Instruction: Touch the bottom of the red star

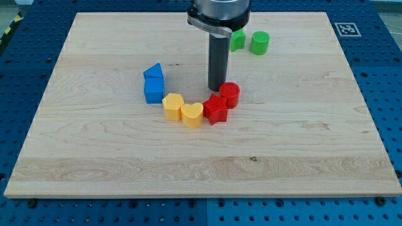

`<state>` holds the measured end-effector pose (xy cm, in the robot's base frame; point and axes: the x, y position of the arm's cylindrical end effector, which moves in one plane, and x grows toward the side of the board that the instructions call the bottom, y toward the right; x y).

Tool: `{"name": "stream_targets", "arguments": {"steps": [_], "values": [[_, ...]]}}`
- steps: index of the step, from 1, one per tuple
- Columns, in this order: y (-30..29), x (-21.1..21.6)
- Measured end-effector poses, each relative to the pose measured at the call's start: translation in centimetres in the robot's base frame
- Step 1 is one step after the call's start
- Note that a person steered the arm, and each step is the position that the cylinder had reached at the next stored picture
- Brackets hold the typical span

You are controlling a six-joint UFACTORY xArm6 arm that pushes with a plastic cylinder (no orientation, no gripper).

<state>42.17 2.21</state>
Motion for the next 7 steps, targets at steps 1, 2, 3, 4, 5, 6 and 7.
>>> {"name": "stream_targets", "arguments": {"steps": [1,2,3,4,5,6,7], "values": [[0.7,-1.2],[3.3,-0.6],[6.6,1.2],[9.0,2.7],[9.9,4.4],[8.9,8.2],[8.7,10.7]]}}
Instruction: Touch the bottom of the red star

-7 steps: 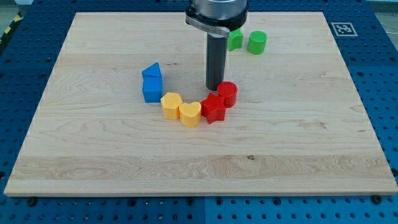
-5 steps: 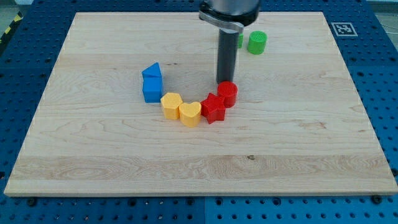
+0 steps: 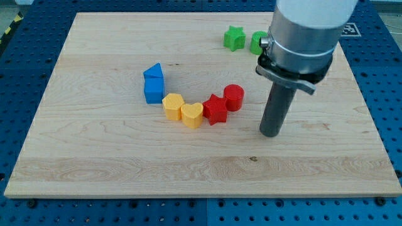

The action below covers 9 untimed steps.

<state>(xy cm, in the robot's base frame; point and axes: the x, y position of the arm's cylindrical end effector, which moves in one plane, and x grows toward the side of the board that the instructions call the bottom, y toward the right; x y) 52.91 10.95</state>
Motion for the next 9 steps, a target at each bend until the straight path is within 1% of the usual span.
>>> {"name": "stream_targets", "arguments": {"steps": [1,3,4,5,7,8,9], "values": [[-0.2,0.6],[-0.9,3.9],[-1.0,3.9],[-3.7,3.6],[-5.2,0.7],[-5.4,0.7],[-6.1,-1.2]]}}
